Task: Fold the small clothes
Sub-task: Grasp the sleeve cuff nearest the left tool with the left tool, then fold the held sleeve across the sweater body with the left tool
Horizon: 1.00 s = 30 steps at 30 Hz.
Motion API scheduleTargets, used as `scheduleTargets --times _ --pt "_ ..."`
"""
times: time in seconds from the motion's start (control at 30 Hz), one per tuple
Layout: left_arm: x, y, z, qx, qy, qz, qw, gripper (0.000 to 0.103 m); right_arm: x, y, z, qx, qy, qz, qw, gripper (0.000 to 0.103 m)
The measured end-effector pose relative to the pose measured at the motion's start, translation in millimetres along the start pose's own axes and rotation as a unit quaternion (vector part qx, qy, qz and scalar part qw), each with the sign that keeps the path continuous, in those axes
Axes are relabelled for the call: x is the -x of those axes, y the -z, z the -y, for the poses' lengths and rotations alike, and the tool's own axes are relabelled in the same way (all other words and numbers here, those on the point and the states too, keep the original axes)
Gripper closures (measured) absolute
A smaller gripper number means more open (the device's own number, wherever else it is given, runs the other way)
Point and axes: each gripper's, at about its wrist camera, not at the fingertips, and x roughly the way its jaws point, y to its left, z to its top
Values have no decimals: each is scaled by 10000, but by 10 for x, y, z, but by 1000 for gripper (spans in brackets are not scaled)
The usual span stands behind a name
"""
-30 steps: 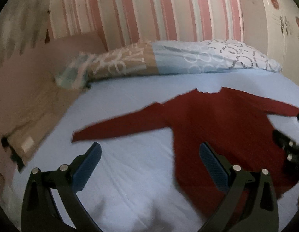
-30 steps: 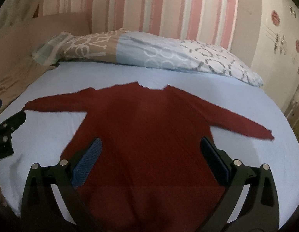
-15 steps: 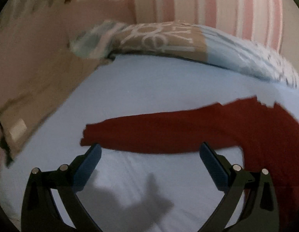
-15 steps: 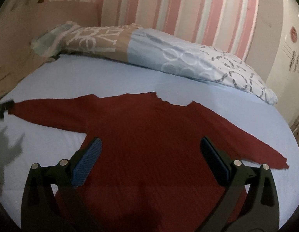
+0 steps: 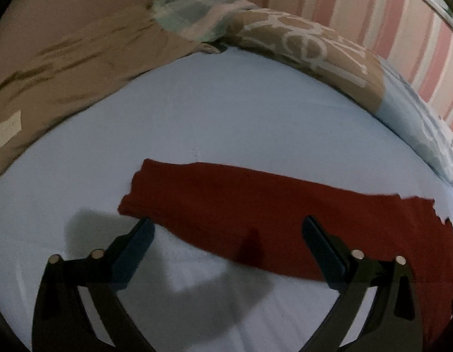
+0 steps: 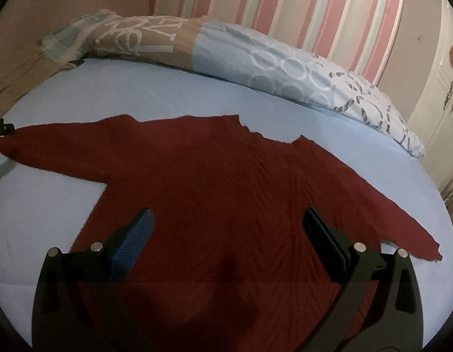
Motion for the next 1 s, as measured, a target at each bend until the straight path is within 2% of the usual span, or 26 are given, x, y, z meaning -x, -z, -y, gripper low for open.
scheduleTargets --times 0.07,0.2,0.33,0.4,0.43,0.47,0.5,0.67,0.77,0.9,1.0 --pt "-112 -35 -27 16 2 -100 9999 29 -39 11 17 -14 31 -26 10000 3" --pt "-345 -97 -162 310 86 -278 9991 29 -66 43 51 -29 82 -48 10000 3" --pt "-427 -139 -183 397 69 -253 9989 31 -82 63 87 -12 178 -66 9998 3" --pt "-447 -152 -187 368 -22 -241 9990 68 -98 62 111 -18 187 -98 9998 3" --pt "-465 -162 -206 401 93 -270 9988 72 -94 58 118 -32 185 -93 9998 3" --pt "-477 -174 -230 456 241 -281 9983 82 -86 55 119 -36 188 -81 9998 3" --pt "-475 -174 -252 482 366 -286 9978 86 -80 56 124 -36 191 -67 9998 3" --pt "-342 -163 -276 464 720 -44 9963 90 -42 54 189 -91 217 -54 9997 3" --pt "-213 -201 -197 393 1090 124 9932 91 -14 66 262 -146 239 -52 9996 3" --pt "30 -229 210 -212 1270 344 9911 91 -2 80 377 -234 302 -60 9993 3" --pt "150 -180 568 -570 1381 363 9881 91 30 78 500 -405 263 -27 9988 3"
